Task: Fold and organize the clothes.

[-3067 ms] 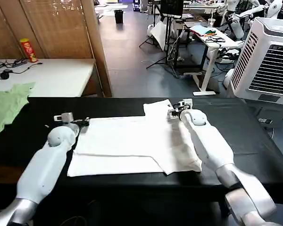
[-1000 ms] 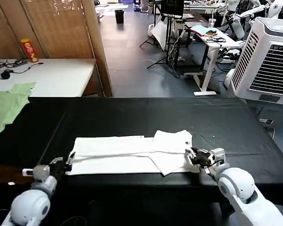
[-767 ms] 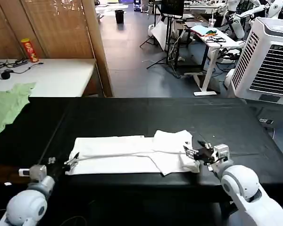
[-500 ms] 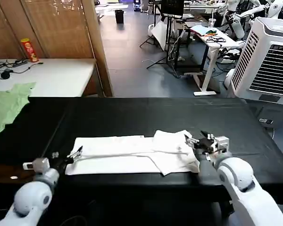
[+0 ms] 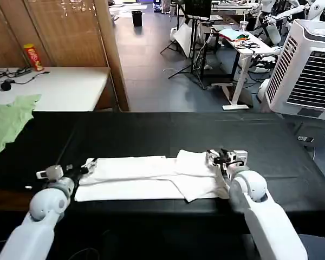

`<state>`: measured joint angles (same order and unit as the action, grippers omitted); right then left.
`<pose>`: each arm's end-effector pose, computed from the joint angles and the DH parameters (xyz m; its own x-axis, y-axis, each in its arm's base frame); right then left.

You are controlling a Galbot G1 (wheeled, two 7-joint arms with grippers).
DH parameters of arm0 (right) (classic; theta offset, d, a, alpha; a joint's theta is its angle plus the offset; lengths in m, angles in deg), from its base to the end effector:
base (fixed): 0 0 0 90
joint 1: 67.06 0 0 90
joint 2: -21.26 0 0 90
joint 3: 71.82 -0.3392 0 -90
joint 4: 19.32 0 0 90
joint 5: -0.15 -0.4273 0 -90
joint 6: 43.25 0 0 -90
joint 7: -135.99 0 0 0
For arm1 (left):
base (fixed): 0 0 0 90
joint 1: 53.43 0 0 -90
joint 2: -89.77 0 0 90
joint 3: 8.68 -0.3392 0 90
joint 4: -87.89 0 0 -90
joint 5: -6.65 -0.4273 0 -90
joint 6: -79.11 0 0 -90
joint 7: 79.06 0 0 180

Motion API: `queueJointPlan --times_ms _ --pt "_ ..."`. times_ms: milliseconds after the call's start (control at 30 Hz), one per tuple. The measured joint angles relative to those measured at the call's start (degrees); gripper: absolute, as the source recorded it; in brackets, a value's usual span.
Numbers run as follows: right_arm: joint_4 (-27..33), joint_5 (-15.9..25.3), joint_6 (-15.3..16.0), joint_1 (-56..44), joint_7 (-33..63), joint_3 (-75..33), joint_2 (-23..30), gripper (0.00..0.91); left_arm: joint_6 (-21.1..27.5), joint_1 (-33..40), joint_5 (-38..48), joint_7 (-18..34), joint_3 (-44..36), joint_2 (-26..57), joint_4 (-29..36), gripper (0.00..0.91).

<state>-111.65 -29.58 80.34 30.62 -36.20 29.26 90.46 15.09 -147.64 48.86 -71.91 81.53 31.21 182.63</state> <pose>0.4593 -0.0376 -0.2710 -0.8727 -0.1123 0.4752 -0.0889 0.9935 0.0717 0.4057 0.1598 -0.2890 -0.8924 -0.0048 0.4512 -0.0725 0.9884 -0.1331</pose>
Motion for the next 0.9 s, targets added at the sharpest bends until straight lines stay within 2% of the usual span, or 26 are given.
queueJointPlan --times_ms 33,67,100,133,233,433,600,767,800,867,900 --pt "0.0 0.1 0.0 0.0 0.0 0.0 0.1 0.263 0.0 0.0 0.0 -0.1 0.0 0.1 0.0 0.0" --pt "0.0 0.2 0.0 -0.1 0.0 -0.1 0.2 0.205 0.0 0.0 0.0 -0.2 0.0 0.1 0.0 0.0" --pt "0.0 0.3 -0.1 -0.2 -0.1 -0.2 0.2 0.078 0.0 0.0 0.0 -0.2 -0.1 0.1 0.1 0.0" --pt "0.0 0.7 -0.2 -0.3 -0.1 -0.3 0.3 0.039 0.1 -0.1 0.0 -0.2 -0.1 0.1 0.3 0.0" --pt "-0.1 1.8 -1.0 -0.9 -0.4 -0.6 0.5 0.0 0.2 -0.6 -0.7 -0.2 -0.1 0.1 1.1 0.0" --pt "-0.3 4.6 -3.3 -2.2 0.0 -1.3 1.3 0.0 -1.1 -1.2 -4.4 -0.5 -0.5 -0.4 2.3 0.0" --pt "-0.4 8.6 -5.4 -3.9 0.6 -3.0 3.2 0.0 -3.6 0.2 -9.9 -2.3 -2.0 -0.7 1.0 0.0" --pt "-1.3 9.4 -5.8 -5.7 -0.2 -4.3 4.1 0.0 -4.2 2.5 -12.6 -3.1 -3.9 -1.4 -1.1 0.0" --pt "-1.6 9.4 -5.8 -6.0 -0.7 -4.4 4.1 0.146 -4.3 3.1 -12.8 -3.1 -4.3 -1.5 -1.4 0.878" --pt "-2.2 9.4 -5.8 -6.6 -1.8 -4.5 3.7 0.878 -4.3 3.9 -13.0 -2.9 -4.8 -1.6 -1.9 0.878" --pt "-2.5 9.4 -5.8 -6.8 -2.2 -4.6 3.5 0.878 -4.5 4.4 -13.4 -2.9 -4.9 -1.6 -2.2 0.878"
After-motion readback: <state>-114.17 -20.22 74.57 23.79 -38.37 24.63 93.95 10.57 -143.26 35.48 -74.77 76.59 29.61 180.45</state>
